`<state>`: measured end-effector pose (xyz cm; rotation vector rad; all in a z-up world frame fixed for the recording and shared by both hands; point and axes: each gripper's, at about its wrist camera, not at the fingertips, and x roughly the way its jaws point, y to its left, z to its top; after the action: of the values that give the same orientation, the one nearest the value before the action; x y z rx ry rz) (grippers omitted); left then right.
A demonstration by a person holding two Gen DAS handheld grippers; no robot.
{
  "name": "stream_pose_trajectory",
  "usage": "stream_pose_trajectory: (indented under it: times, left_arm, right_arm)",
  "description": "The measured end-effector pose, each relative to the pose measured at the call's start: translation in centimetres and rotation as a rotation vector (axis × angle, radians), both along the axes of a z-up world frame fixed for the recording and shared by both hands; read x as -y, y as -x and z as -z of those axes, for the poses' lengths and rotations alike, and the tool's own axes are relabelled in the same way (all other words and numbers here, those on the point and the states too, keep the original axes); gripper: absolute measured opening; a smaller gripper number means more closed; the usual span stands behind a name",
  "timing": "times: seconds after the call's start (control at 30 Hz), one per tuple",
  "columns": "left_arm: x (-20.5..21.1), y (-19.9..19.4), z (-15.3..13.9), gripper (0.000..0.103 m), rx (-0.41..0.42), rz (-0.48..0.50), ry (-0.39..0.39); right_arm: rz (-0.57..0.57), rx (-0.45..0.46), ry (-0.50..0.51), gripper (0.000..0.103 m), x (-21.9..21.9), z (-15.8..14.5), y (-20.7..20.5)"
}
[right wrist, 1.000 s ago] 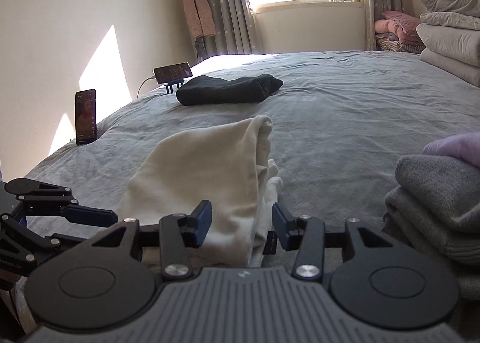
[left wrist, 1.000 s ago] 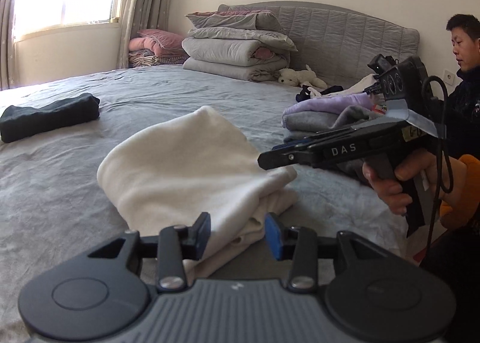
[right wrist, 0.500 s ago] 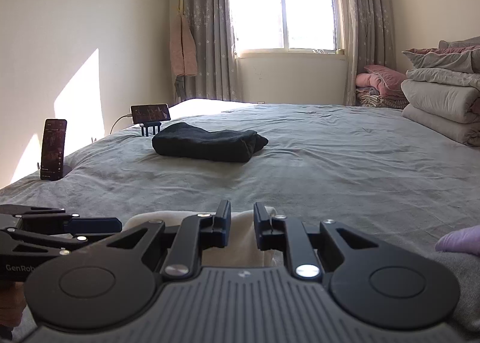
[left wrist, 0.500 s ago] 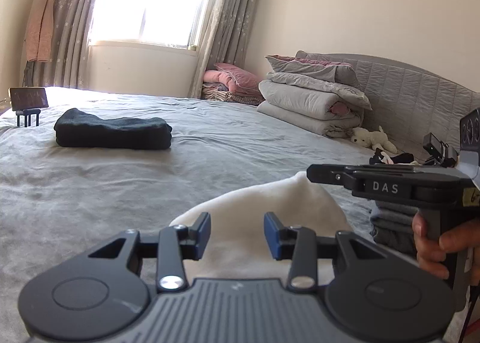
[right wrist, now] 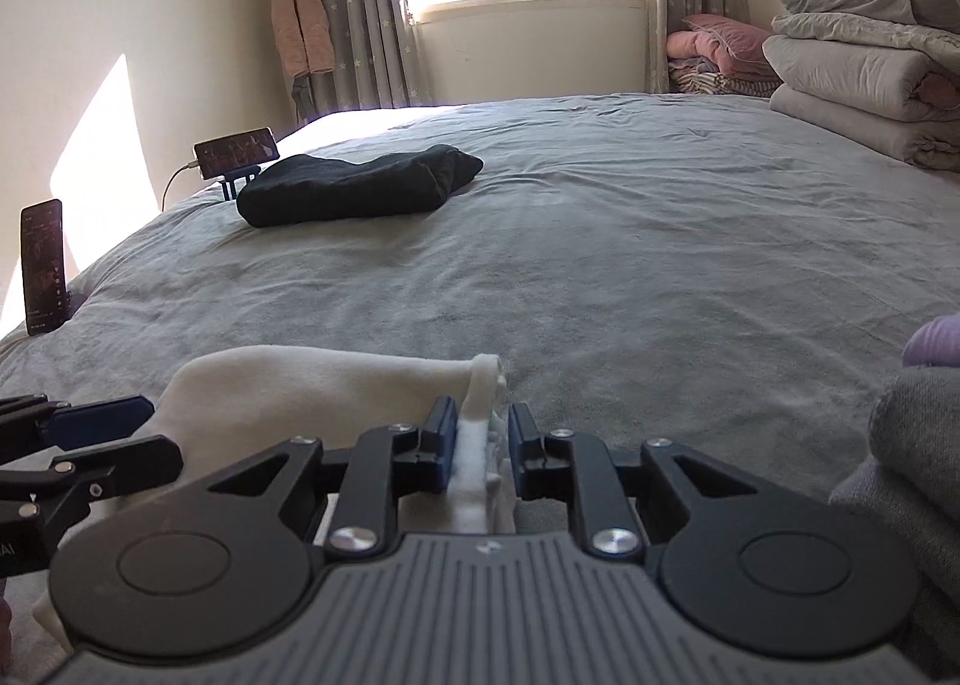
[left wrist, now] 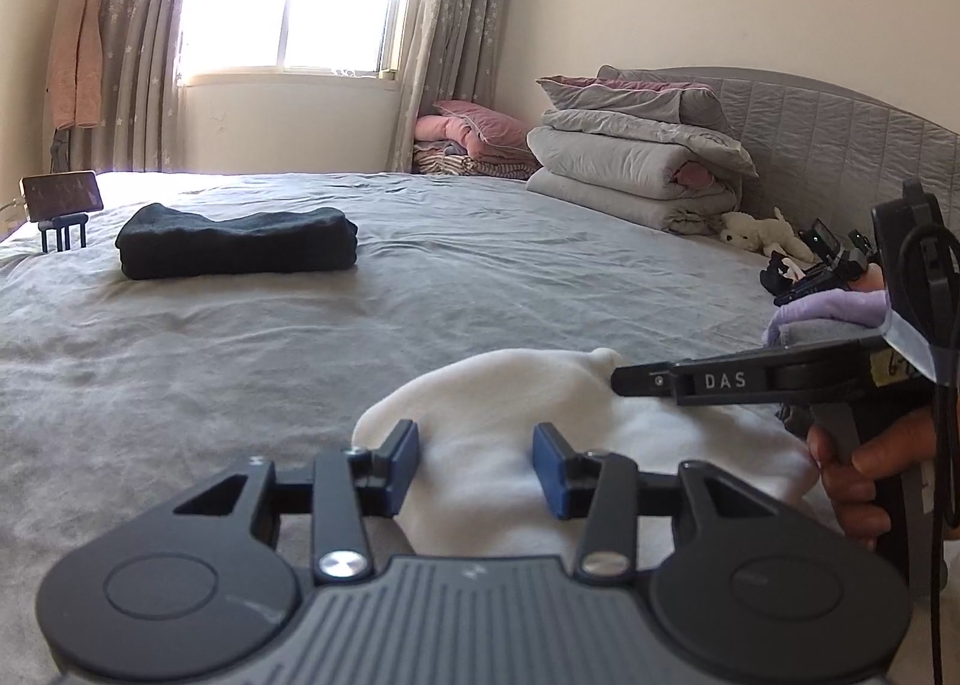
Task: Fold clothes
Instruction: 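Grasp the folded sweatshirt with the right gripper while the left gripper grasps it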
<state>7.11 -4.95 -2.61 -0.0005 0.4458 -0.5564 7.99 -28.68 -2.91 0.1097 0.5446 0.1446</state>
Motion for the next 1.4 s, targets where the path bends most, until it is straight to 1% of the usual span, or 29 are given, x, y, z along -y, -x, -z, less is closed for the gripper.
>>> stream_pose_trajectory:
  times: [0.07, 0.13, 0.2, 0.23, 0.3, 0.33, 0.37, 0.47, 0.53, 0.7, 0.8, 0.83, 0.9, 0.97, 1.1, 1.13, 1.2, 1.3, 1.4]
  left_arm:
    - [-0.3, 0.1, 0.0, 0.048, -0.021, -0.007, 0.006]
    - [-0.8, 0.1, 0.0, 0.050, -0.058, -0.017, 0.027]
    - [-1.3, 0.0, 0.1, 0.051, -0.108, -0.027, 0.061]
    - [-1.7, -0.1, 0.1, 0.051, -0.139, -0.032, 0.083]
    - [-2.5, -0.2, 0.2, 0.051, -0.202, -0.040, 0.137]
    - [-2.9, -0.2, 0.2, 0.051, -0.232, -0.040, 0.162]
    - [-3.3, -0.3, 0.3, 0.051, -0.265, -0.039, 0.188]
    - [-4.0, -0.4, 0.8, 0.051, -0.347, -0.025, 0.248]
    - [-4.2, -0.5, 1.3, 0.051, -0.404, -0.014, 0.284]
    - [-4.4, -0.8, 2.4, 0.051, -0.479, -0.017, 0.347]
    - [-4.2, -0.9, 2.6, 0.051, -0.492, -0.018, 0.358]
    - [-4.0, -0.9, 2.6, 0.051, -0.489, -0.019, 0.353]
    - [-3.6, -0.7, 2.5, 0.050, -0.468, -0.023, 0.325]
    - [-3.3, -0.3, 2.3, 0.047, -0.442, -0.031, 0.293]
    - [-2.8, 0.2, 1.7, 0.036, -0.387, -0.039, 0.251]
    - [-2.7, 0.3, 1.5, 0.033, -0.376, -0.039, 0.247]
    - [-2.6, 0.5, 1.0, 0.030, -0.358, -0.038, 0.248]
    - [-2.8, 0.7, 0.3, 0.028, -0.341, -0.035, 0.254]
    - [-3.4, 0.8, -0.5, 0.028, -0.327, -0.038, 0.265]
  right_arm:
    - [-0.003, -0.006, -0.028, 0.019, 0.5, -0.1, 0.7]
    - [-0.004, -0.014, -0.069, 0.024, 1.1, -0.2, 1.3]
    - [-0.003, -0.030, -0.137, 0.036, 2.0, -0.4, 1.9]
    - [-0.001, -0.042, -0.182, 0.040, 2.6, -0.4, 2.1]
    - [0.006, -0.073, -0.278, 0.058, 3.9, -0.2, 2.4]
    - [0.010, -0.092, -0.321, 0.060, 4.5, 0.0, 2.5]
    - [0.014, -0.111, -0.365, 0.062, 5.1, 0.1, 2.5]
    - [0.013, -0.155, -0.476, 0.063, 6.4, 0.6, 2.6]
    - [0.005, -0.176, -0.521, 0.063, 6.8, 0.7, 2.7]
    - [-0.038, -0.204, -0.469, 0.063, 5.4, 0.3, 2.7]
    - [-0.064, -0.220, -0.437, 0.063, 4.5, 0.1, 2.7]
    - [-0.072, -0.226, -0.426, 0.062, 4.2, 0.0, 2.7]
    - [-0.089, -0.237, -0.405, 0.053, 3.6, -0.1, 2.7]
    - [-0.106, -0.248, -0.384, 0.052, 3.0, -0.2, 2.7]
    - [-0.106, -0.231, -0.325, 0.046, 2.1, -0.7, 3.0]
    - [-0.104, -0.224, -0.315, 0.045, 2.0, -0.7, 3.2]
    - [-0.102, -0.209, -0.298, 0.043, 1.8, -0.9, 3.4]
    - [-0.100, -0.188, -0.297, 0.041, 2.0, -1.1, 3.6]
    - [-0.112, -0.183, -0.328, 0.040, 2.0, -1.3, 3.5]
